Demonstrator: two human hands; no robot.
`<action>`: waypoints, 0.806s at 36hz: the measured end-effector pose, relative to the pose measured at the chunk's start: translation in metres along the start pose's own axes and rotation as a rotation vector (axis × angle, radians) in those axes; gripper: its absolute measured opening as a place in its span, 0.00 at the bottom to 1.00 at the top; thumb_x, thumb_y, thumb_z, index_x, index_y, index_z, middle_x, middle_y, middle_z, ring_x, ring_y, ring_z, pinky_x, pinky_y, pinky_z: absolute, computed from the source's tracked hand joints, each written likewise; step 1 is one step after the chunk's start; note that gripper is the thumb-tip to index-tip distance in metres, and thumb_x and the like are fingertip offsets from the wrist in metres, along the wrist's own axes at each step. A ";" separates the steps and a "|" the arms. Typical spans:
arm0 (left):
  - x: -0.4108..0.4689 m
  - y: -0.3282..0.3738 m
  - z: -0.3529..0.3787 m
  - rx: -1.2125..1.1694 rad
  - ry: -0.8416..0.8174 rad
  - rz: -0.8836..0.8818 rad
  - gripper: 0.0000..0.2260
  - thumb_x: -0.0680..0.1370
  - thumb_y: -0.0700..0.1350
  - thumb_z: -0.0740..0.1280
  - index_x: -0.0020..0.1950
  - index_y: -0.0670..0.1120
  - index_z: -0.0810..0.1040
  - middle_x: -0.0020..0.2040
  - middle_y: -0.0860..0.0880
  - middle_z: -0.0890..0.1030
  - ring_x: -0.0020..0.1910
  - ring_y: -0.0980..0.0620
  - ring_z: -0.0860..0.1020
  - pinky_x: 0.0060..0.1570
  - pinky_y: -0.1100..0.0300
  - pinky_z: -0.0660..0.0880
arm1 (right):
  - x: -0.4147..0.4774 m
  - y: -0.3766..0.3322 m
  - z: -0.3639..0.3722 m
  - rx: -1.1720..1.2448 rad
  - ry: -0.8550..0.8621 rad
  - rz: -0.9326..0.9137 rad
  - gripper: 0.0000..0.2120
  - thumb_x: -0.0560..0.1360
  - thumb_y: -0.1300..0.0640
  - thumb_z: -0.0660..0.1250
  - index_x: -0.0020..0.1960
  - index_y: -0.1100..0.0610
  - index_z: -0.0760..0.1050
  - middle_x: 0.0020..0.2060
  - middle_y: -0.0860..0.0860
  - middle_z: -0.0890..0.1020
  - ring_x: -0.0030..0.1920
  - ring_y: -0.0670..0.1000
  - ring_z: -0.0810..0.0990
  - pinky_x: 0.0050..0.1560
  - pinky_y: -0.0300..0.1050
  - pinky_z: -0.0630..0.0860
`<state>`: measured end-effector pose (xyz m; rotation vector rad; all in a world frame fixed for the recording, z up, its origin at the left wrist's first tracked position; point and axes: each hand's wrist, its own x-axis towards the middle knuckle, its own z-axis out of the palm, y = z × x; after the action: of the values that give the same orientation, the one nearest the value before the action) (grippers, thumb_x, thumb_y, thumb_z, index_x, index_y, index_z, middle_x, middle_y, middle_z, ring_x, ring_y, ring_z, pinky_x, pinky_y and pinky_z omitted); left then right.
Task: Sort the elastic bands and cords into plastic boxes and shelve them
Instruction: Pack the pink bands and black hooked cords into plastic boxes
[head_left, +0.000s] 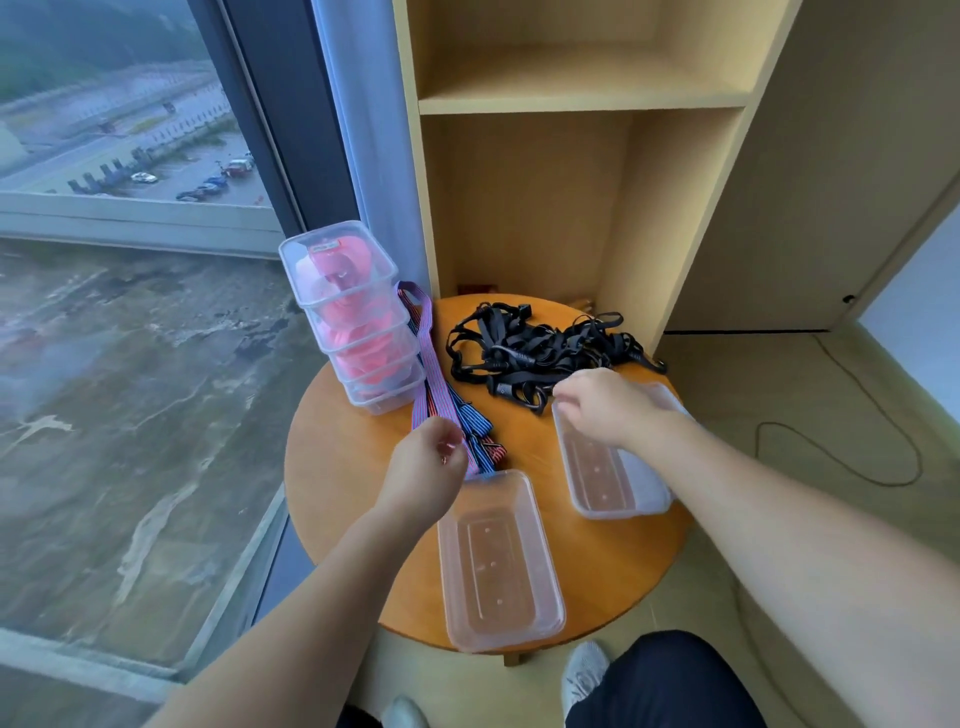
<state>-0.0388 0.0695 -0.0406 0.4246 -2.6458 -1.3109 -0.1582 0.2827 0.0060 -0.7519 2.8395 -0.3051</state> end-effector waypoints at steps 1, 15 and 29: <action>0.005 -0.001 0.000 0.004 -0.007 0.005 0.07 0.75 0.39 0.65 0.44 0.51 0.76 0.40 0.54 0.79 0.42 0.52 0.78 0.43 0.59 0.74 | 0.010 -0.001 0.001 -0.003 -0.013 0.005 0.11 0.79 0.58 0.58 0.53 0.60 0.78 0.52 0.57 0.81 0.53 0.59 0.78 0.54 0.57 0.77; 0.049 -0.016 0.005 0.010 -0.026 0.022 0.09 0.75 0.38 0.64 0.44 0.53 0.74 0.38 0.56 0.79 0.39 0.60 0.77 0.40 0.63 0.74 | 0.096 -0.019 0.032 -0.280 -0.133 0.022 0.11 0.76 0.53 0.69 0.57 0.54 0.78 0.52 0.54 0.80 0.56 0.58 0.76 0.50 0.50 0.71; 0.056 -0.019 0.000 -0.002 -0.020 0.009 0.10 0.74 0.38 0.65 0.43 0.54 0.75 0.42 0.53 0.80 0.43 0.53 0.78 0.46 0.56 0.78 | 0.104 -0.022 0.028 -0.144 -0.177 0.138 0.10 0.72 0.73 0.62 0.43 0.63 0.79 0.43 0.60 0.80 0.41 0.62 0.78 0.37 0.49 0.76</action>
<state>-0.0880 0.0406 -0.0550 0.4005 -2.6590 -1.3221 -0.2298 0.2074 -0.0285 -0.5722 2.7481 -0.0123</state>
